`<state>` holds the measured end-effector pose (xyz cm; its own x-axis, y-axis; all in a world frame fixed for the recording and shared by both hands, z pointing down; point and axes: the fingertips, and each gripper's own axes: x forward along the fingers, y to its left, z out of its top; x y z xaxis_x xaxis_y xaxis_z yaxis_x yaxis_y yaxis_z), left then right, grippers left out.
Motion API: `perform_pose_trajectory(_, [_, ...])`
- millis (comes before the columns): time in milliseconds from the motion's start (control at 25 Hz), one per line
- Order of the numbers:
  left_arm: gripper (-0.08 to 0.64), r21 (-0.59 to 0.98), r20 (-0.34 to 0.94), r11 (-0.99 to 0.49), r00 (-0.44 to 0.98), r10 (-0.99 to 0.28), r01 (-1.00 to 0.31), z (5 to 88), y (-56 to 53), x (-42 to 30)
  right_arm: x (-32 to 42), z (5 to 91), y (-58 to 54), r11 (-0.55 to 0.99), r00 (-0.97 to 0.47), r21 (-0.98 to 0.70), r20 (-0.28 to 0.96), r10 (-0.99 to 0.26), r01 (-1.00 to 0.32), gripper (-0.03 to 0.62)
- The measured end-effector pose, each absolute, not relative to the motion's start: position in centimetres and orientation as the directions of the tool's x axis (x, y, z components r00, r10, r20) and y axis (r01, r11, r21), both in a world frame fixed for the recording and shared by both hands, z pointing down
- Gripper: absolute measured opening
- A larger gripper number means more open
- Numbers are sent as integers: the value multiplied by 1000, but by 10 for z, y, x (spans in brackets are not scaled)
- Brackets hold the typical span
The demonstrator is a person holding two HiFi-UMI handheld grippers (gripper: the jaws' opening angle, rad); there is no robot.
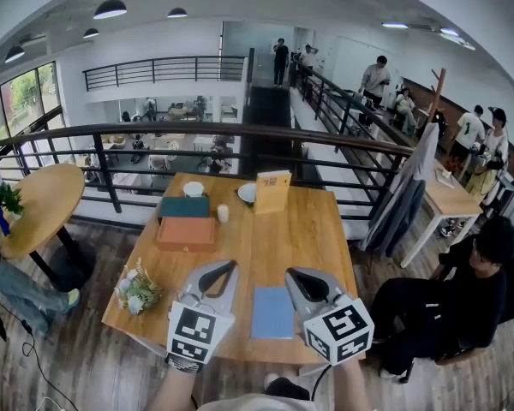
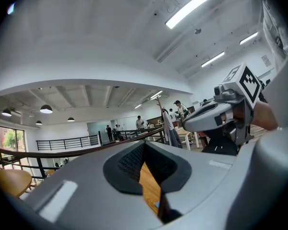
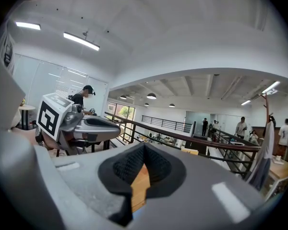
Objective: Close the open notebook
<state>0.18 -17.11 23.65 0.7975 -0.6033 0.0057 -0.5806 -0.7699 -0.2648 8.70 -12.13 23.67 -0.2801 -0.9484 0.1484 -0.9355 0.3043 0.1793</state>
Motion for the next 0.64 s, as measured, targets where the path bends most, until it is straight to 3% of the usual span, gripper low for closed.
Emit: perform_pose_trajectory(640, [6,-262,31,-769,791,-611,-583,244,-174,-6,83,243,-126,309,-281,168,169,-945,-936,0])
